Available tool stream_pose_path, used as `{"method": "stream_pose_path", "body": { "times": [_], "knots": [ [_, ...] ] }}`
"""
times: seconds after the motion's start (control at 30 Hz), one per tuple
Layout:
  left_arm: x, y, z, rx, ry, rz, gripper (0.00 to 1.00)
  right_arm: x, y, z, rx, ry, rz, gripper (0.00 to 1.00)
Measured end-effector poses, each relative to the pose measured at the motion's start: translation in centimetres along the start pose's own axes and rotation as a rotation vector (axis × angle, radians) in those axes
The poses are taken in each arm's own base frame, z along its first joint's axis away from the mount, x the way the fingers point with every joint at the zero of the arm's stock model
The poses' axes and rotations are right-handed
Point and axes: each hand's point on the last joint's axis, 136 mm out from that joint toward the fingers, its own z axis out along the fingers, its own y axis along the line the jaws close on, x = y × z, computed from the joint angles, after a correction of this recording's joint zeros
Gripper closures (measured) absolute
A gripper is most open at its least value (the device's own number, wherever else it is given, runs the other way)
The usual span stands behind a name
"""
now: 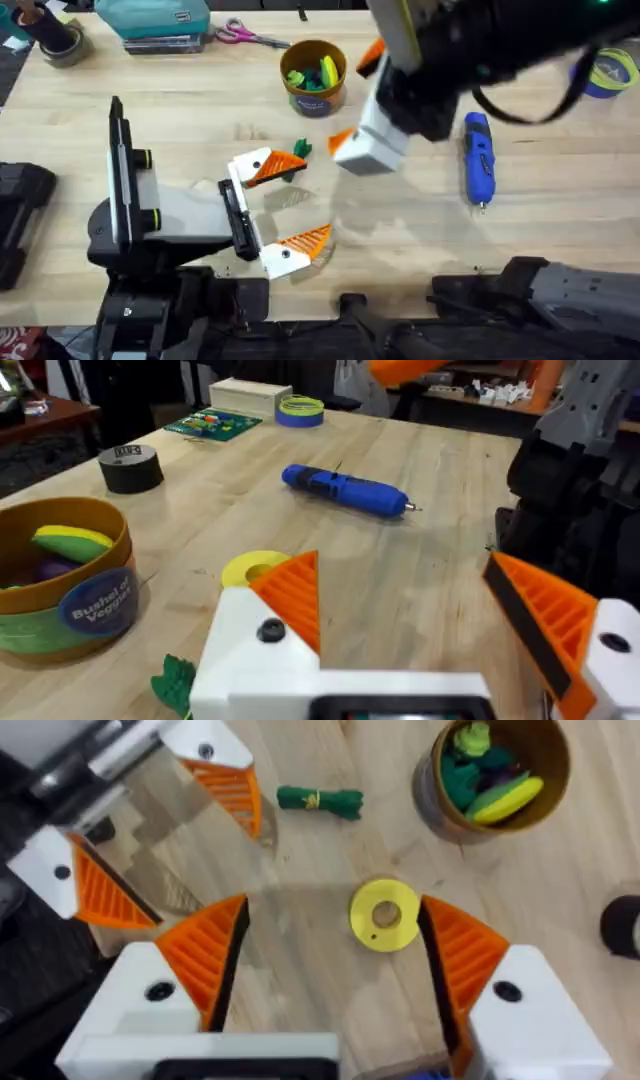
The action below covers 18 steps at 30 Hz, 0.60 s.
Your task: Pick up the gripper from the table and insert it into the empty holder that is missing its gripper. Then pick up a screw, insert it into the mounting hole, and use the screwdriver to tighten it. Finally, clean up the table by picking up the vegetable and placing it into the bucket.
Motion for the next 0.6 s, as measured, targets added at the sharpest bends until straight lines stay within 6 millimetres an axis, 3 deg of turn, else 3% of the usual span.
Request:
{"method": "stream_pose_path", "body": {
  "times": [0.27, 0.6],
  "knots": [
    [0.0, 0.0, 0.0, 0.000, 0.000, 0.000, 0.015, 4.4, 0.5, 0.1, -0.014, 0.027, 0.039, 0.004],
    [0.0, 0.0, 0.0, 0.000, 0.000, 0.000, 0.016, 5.4, 2.0, -0.3, -0.142, -0.008, -0.022, 0.004]
  ]
}}
